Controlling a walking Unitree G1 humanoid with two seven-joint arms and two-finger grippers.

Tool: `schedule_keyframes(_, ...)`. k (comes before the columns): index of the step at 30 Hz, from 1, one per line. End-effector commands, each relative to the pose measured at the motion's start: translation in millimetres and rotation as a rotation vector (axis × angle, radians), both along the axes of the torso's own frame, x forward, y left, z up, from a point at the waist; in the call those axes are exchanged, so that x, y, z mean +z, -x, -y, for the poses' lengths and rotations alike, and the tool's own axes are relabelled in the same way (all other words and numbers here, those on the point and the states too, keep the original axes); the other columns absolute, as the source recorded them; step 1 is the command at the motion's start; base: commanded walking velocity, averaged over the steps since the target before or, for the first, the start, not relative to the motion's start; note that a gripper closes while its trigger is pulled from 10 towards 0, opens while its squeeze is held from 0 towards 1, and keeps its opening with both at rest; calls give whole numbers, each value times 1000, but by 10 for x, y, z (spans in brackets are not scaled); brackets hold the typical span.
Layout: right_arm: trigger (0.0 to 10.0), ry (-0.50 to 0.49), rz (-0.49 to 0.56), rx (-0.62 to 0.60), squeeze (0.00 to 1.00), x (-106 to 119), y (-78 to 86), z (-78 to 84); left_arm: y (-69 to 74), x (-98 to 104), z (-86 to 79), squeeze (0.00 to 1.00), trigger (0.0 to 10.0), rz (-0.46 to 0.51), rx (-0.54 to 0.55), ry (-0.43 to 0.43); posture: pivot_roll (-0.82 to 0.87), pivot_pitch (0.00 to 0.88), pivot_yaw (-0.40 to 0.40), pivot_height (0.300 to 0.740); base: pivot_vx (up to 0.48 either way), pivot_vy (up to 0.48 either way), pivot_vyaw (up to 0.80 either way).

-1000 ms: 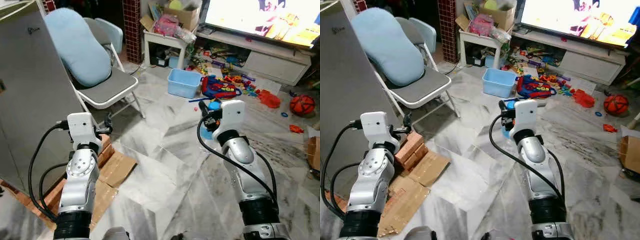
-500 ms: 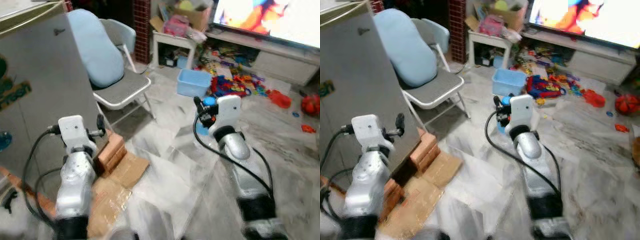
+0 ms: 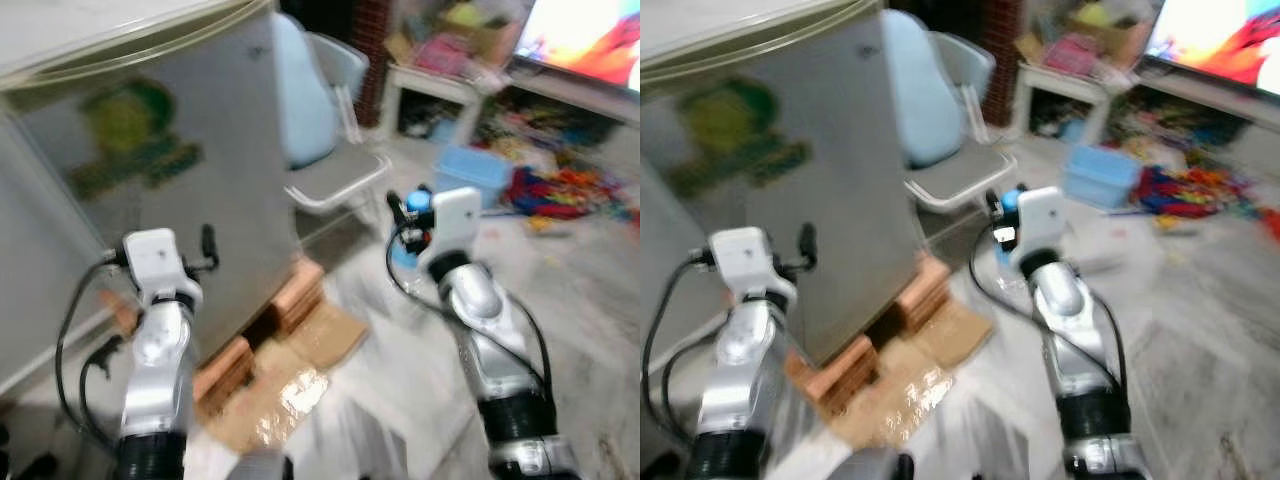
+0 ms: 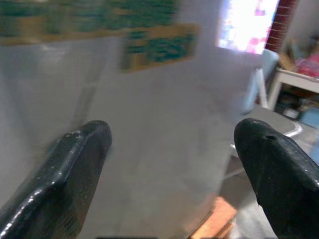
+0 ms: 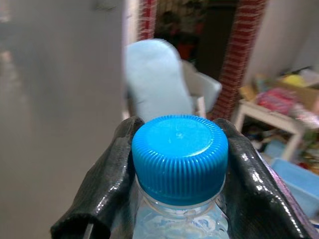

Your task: Restocking fridge

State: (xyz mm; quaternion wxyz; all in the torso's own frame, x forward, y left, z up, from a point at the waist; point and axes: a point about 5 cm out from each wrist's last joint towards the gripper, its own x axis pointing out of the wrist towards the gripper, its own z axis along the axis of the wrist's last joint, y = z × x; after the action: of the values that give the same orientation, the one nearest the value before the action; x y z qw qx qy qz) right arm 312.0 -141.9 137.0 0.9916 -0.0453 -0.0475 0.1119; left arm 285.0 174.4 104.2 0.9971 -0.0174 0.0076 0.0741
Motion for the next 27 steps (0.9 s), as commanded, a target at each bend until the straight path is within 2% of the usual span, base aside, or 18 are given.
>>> schedule_keyframes(1,10000,0,43,-20,0,100,-21,59,-1,26,34,0,10000,12,-12,-33,65,0,-50,740,0,0,800)
schedule_keyframes(3,10000,1,42,-21,0,98,-24,61,-2,21,44,0,10000,17,-22,-10,65,0,-50,740,0,0,800)
schedule_keyframes(11,10000,0,35,-20,0,77,-11,56,15,19,26,0,10000,14,-16,-10,69,0,-46,740,0,0,800)
schedule_keyframes(12,10000,4,28,-21,0,64,-9,54,38,18,-51,0,10000,13,37,-28,65,0,-42,740,0,0,800)
schedule_keyframes(14,10000,10,27,-24,0,60,-7,62,73,-7,-125,0,10000,-4,67,-39,63,0,-40,740,0,0,741)
schedule_keyframes(18,10000,-4,18,-46,0,55,-16,112,82,-94,-242,0,10000,-54,76,-14,62,0,-46,740,0,0,0)
schedule_keyframes(22,10000,1,17,-50,0,59,-16,126,33,-71,-376,0,10000,-52,114,-29,59,0,-48,740,0,0,0)
schedule_keyframes(27,10000,-13,5,-53,0,55,-11,130,-2,-55,-461,0,10000,-59,127,-22,53,0,-45,740,0,0,0)
